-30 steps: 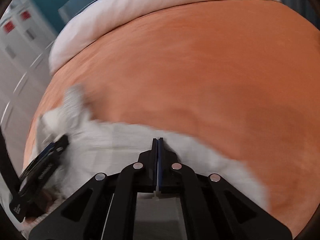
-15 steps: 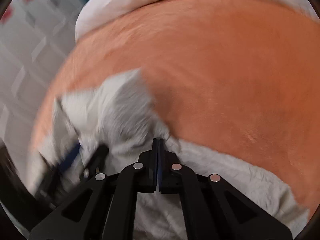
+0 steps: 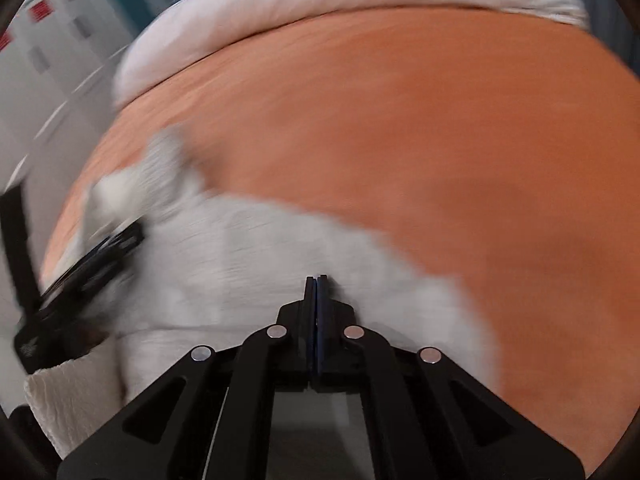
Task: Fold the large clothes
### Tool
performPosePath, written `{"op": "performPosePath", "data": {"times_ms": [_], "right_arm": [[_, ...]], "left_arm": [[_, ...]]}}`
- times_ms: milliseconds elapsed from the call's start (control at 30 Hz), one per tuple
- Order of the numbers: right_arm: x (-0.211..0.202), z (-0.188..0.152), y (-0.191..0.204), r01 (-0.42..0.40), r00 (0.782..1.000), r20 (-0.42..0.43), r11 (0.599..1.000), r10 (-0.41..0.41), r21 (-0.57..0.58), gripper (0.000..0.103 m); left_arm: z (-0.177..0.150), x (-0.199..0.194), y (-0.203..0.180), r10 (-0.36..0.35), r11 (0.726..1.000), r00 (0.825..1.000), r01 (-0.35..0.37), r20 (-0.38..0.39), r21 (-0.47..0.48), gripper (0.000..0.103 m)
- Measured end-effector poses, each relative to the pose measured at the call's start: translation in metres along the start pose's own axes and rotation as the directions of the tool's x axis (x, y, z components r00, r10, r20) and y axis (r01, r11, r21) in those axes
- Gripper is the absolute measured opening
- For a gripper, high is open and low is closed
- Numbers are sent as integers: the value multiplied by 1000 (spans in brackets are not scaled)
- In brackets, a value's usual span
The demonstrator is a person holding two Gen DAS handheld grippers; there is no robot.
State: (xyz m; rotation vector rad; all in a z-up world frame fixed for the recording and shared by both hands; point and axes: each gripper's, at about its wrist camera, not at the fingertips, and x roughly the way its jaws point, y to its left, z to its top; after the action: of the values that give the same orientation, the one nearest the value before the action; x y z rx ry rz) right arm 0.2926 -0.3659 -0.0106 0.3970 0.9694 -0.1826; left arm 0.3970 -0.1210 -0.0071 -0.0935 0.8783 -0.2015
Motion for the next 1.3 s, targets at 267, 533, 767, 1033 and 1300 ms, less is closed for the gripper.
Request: {"op": "performPosePath", "data": {"times_ms": [267,533,767,1033,1300], "right_arm": [[-85,-16,108,-281,954,45,935,297,-215,4],[20,-21,223,-323,945,-154,900,288,-294,4],[52,-30,179,-277,959,-104,944,262,-177,0],[12,-30,180,-344,938,-19,927,345,-146,3],[49,-17,208,-222,975,-31,965,220,-137,0]], "left_arm": [[13,-128,76,41,995,973,-20,227,-93,85],[6,-59,148,217,967,976,-220,-37,-126,78],[-28,-37,161,250,967,968,-250,-18,-55,86],[-30,-34,157,252,966,968,-252,-1,-53,86],[-30,-33,157,251,967,968,-251,-1,-53,87]]}}
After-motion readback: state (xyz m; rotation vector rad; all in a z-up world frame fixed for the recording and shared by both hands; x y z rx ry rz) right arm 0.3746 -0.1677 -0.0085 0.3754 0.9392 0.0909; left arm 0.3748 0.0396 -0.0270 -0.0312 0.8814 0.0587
